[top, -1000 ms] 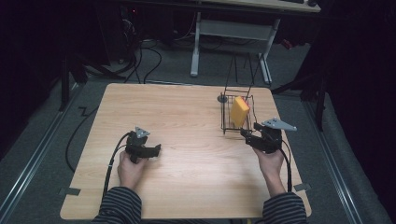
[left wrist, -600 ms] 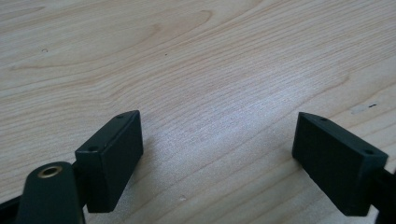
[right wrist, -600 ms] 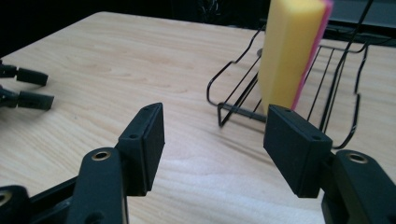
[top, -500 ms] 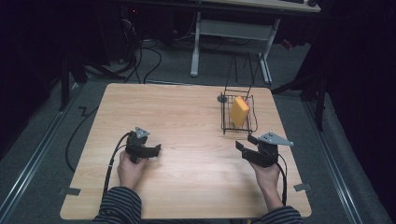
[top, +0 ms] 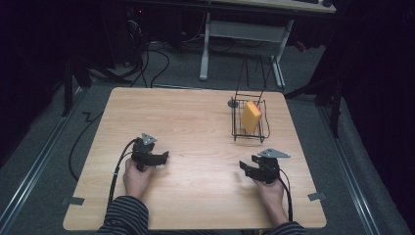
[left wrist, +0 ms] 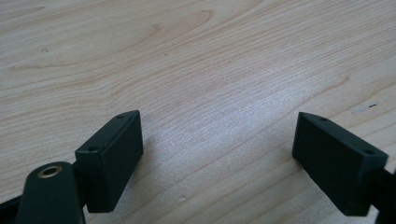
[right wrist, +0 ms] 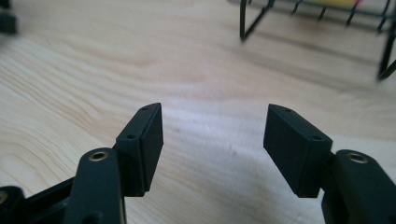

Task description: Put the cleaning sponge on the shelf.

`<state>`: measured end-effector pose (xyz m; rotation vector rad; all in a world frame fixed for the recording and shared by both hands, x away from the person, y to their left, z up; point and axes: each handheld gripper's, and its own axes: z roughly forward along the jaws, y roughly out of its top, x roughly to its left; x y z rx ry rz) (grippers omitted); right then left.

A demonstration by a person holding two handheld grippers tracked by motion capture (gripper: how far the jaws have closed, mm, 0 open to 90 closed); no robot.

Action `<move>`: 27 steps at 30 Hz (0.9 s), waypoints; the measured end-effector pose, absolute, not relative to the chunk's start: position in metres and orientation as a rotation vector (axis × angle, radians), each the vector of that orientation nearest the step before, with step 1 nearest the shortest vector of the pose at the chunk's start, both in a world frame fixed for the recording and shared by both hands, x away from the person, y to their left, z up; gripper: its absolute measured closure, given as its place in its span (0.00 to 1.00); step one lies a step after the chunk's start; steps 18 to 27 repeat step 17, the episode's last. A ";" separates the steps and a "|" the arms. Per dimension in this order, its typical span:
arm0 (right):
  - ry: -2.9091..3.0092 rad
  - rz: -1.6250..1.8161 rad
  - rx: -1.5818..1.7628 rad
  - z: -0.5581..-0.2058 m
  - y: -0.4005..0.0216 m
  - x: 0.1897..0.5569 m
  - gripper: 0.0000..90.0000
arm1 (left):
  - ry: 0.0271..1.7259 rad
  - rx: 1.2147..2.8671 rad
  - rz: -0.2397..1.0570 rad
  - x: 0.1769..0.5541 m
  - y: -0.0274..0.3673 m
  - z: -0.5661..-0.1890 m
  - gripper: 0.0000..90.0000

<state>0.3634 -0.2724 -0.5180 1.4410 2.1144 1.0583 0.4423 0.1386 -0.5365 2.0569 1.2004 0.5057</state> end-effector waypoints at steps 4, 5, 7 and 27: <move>2.135 0.981 1.420 -0.531 -0.268 0.365 0.41 | 1.201 2.057 0.506 0.442 0.139 -0.537 0.19; 2.130 0.971 1.419 -0.531 -0.267 0.365 0.41 | 1.201 2.057 0.506 0.442 0.139 -0.537 0.19; 2.131 0.957 1.410 -0.531 -0.266 0.364 0.41 | 1.201 2.057 0.505 0.442 0.139 -0.537 0.19; 2.130 0.890 1.376 -0.531 -0.262 0.364 0.36 | 1.201 2.057 0.506 0.442 0.139 -0.537 0.19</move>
